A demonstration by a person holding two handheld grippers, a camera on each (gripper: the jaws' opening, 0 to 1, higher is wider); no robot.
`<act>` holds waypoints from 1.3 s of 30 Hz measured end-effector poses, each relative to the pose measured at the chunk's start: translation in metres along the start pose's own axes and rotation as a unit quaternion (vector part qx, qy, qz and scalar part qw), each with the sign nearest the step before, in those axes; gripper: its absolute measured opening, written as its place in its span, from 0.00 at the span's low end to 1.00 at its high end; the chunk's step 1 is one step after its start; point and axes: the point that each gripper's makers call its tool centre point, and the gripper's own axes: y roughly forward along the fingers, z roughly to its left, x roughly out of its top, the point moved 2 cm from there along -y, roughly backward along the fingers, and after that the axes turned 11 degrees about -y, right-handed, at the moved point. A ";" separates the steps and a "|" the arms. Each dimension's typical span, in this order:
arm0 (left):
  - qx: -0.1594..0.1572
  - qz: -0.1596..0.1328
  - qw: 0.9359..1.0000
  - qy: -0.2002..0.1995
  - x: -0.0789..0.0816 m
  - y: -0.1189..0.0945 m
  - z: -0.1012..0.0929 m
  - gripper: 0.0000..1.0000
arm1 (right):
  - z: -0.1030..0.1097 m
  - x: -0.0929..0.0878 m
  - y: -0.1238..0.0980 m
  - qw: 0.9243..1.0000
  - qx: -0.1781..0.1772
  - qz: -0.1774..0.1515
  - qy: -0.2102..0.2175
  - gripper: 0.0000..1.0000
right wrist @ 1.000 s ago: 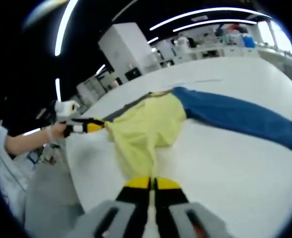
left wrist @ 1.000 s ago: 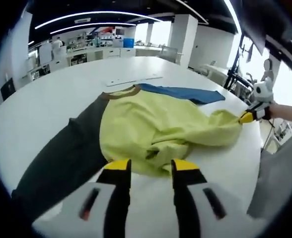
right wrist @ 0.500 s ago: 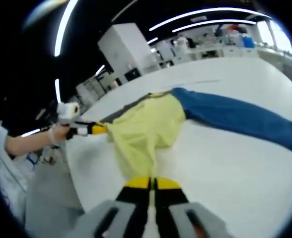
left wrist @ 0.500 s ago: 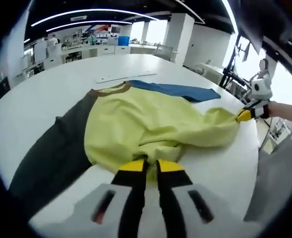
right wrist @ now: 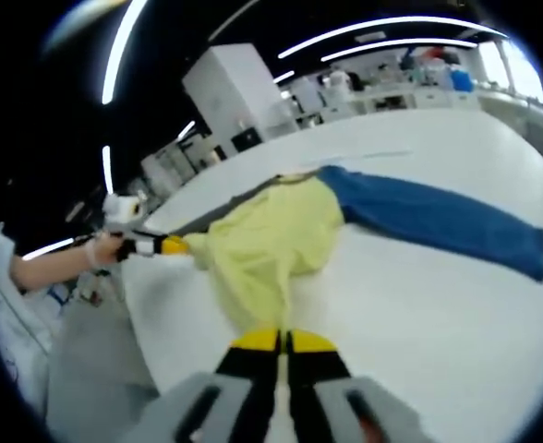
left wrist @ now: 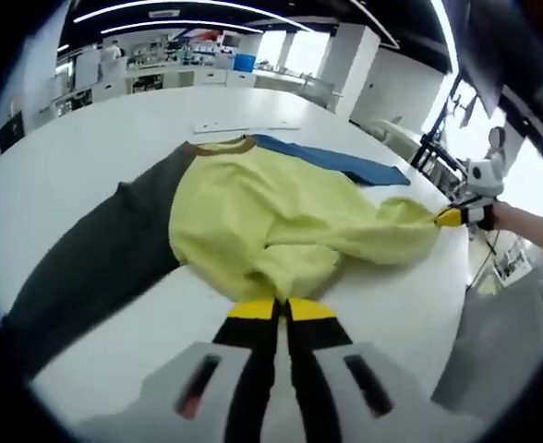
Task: Fold the garment on the visible template until the final outline fits inside the template.
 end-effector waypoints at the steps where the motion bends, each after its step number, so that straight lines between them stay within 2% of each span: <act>1: 0.002 0.001 1.000 0.000 -0.003 -0.003 0.003 0.00 | 0.000 -0.001 -0.001 1.000 0.000 0.000 0.000 0.00; 8: 0.014 0.014 0.999 -0.032 -0.028 -0.026 0.020 0.00 | 0.003 -0.007 -0.011 1.000 -0.002 0.000 0.006 0.00; 13: 0.022 0.022 0.997 -0.066 -0.043 -0.043 0.033 0.00 | 0.005 -0.011 -0.015 1.000 -0.003 -0.002 0.012 0.00; 14: 0.021 0.024 0.996 -0.083 -0.046 -0.047 0.035 0.00 | 0.007 -0.012 -0.015 1.000 -0.002 -0.002 0.013 0.00; 16: 0.012 0.026 0.992 -0.119 -0.053 -0.053 0.031 0.00 | 0.010 -0.015 -0.014 1.000 -0.001 0.002 0.011 0.00; 22: 0.014 0.051 0.991 -0.121 -0.072 -0.062 0.028 0.00 | 0.022 -0.020 -0.018 1.000 0.005 0.006 0.013 0.00; 27: 0.005 0.068 0.986 -0.150 -0.087 -0.069 0.024 0.00 | 0.025 -0.023 -0.021 1.000 0.004 0.004 0.019 0.00; 29: -0.001 0.087 0.984 -0.157 -0.094 -0.073 0.021 0.00 | 0.027 -0.023 -0.023 1.000 0.005 0.001 0.022 0.00; 35: -0.017 0.111 0.979 -0.171 -0.106 -0.079 0.014 0.00 | 0.025 -0.030 -0.027 1.000 0.002 0.002 0.029 0.00; 39: -0.020 0.143 0.975 -0.171 -0.119 -0.080 0.009 0.00 | 0.025 -0.039 -0.026 0.999 0.002 0.014 0.035 0.00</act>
